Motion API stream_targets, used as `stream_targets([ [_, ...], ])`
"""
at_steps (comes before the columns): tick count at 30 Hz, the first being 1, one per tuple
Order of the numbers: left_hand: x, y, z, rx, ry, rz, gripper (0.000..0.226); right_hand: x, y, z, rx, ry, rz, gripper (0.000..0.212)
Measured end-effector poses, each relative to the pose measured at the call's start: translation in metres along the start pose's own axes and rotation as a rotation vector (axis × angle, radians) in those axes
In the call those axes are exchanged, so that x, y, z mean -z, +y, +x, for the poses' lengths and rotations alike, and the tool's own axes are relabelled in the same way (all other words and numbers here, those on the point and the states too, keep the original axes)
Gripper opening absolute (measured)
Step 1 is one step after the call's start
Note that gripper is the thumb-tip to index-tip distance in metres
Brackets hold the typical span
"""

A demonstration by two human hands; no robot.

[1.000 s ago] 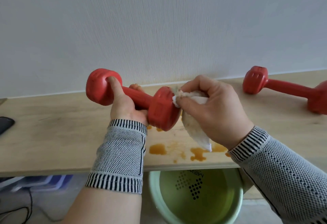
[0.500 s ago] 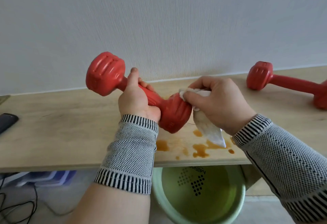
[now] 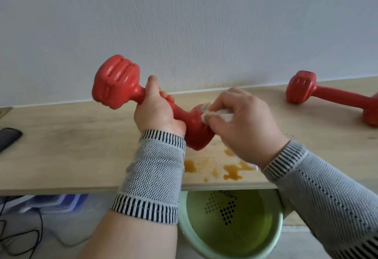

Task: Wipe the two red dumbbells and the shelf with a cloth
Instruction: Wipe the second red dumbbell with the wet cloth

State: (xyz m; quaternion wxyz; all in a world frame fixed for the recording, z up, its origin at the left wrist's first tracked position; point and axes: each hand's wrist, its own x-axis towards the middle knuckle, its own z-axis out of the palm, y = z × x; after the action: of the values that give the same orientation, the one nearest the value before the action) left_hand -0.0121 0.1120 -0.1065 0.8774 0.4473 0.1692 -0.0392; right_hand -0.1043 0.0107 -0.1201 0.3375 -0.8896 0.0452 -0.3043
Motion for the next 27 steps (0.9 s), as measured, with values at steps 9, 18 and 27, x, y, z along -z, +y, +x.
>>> stream_targets([
  [9, 0.000, 0.000, -0.001, 0.073, -0.006, -0.045, 0.035, 0.006, 0.007, 0.009, -0.046, 0.060, 0.056, 0.015],
  [18, 0.001, 0.003, 0.000, 0.105, 0.001, -0.084, 0.036, 0.003, 0.004, 0.008, -0.059, 0.037, 0.034, 0.012],
  [27, 0.004, 0.001, 0.003, 0.087, -0.010, -0.068, 0.037, -0.004, 0.005, -0.004, 0.102, 0.080, 0.035, 0.005],
])
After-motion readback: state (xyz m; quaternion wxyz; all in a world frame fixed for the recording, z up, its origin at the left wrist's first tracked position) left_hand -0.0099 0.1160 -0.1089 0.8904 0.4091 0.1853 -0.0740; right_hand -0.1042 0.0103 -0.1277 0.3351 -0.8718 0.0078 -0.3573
